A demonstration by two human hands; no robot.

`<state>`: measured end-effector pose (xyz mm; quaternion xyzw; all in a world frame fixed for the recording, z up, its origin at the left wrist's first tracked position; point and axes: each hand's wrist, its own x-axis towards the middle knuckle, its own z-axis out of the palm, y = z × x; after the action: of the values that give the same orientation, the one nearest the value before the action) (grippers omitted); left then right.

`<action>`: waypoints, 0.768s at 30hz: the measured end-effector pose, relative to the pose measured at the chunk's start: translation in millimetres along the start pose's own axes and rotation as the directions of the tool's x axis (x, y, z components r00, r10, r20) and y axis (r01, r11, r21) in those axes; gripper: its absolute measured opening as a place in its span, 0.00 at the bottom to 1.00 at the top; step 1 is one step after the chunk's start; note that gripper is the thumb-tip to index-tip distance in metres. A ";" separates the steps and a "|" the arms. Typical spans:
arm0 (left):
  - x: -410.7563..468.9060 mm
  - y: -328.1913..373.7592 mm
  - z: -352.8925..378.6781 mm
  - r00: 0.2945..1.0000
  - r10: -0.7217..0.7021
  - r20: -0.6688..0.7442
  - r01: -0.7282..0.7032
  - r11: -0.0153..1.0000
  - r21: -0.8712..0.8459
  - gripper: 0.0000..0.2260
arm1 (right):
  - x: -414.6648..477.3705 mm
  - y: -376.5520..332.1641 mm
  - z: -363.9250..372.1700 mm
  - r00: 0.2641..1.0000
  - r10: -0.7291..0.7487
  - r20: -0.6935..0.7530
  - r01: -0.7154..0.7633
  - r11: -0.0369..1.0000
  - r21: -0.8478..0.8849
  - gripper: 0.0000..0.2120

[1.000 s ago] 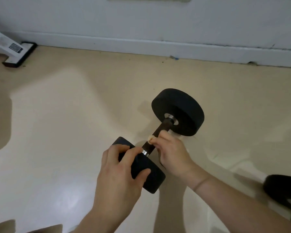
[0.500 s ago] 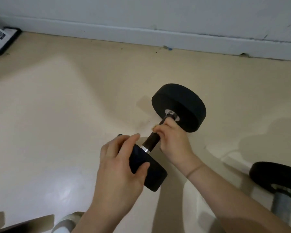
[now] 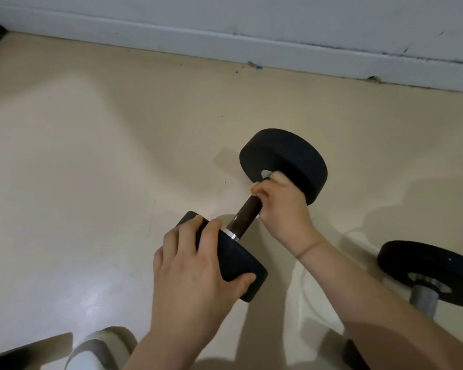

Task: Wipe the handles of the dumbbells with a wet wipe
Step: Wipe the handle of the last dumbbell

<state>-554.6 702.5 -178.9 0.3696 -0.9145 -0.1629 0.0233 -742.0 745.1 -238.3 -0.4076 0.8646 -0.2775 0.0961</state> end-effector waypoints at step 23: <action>-26.7 17.1 25.5 0.863 0.493 -0.112 -0.506 0.835 -0.216 0.30 | -46.5 45.2 -8.7 0.989 -0.097 -0.115 0.102 0.994 0.047 0.08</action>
<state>-550.8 739.4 -195.5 0.1168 -0.9520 -0.2498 0.1325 -744.6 807.1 -259.1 -0.4314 0.8397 -0.3270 0.0441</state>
